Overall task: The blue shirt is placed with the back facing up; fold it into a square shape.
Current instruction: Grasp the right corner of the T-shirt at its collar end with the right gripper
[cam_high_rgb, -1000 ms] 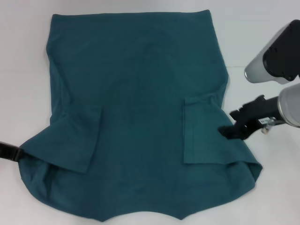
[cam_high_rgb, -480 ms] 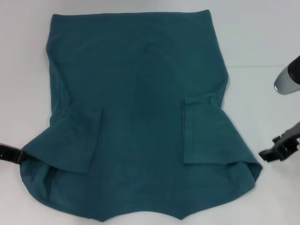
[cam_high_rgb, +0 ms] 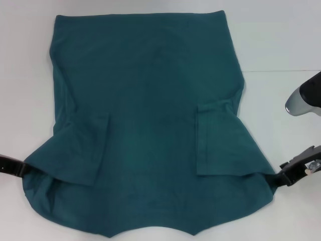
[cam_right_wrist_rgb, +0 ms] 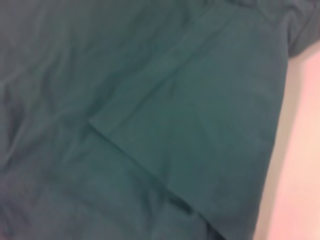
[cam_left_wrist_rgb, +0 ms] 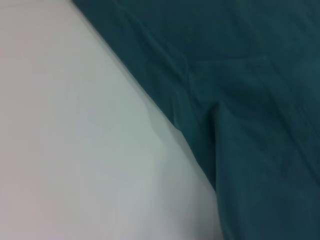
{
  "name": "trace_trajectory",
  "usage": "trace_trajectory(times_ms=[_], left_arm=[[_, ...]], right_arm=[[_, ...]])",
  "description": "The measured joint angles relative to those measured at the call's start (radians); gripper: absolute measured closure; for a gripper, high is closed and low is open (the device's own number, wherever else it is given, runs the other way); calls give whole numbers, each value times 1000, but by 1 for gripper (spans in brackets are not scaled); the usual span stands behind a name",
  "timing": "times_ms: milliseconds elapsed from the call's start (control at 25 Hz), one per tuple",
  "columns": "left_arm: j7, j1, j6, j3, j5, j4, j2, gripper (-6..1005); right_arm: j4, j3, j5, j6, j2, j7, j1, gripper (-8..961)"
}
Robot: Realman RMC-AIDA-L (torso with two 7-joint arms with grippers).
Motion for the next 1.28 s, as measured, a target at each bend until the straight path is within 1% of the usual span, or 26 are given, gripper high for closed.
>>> trace_trajectory(times_ms=[280, 520, 720, 1280], left_arm=[[2, 0, 0, -2, 0, 0, -2, 999], [3, 0, 0, -2, 0, 0, -2, 1000], [3, 1, 0, -2, 0, 0, -2, 1000], [0, 0, -3, 1, 0, 0, -2, 1000]], right_arm=[[43, -3, 7, 34, -1, -5, -2, 407], [46, -17, 27, 37, 0, -5, -3, 351], [53, -23, 47, 43, -2, -6, -5, 298], [68, -40, 18, 56, -2, 19, -7, 299]])
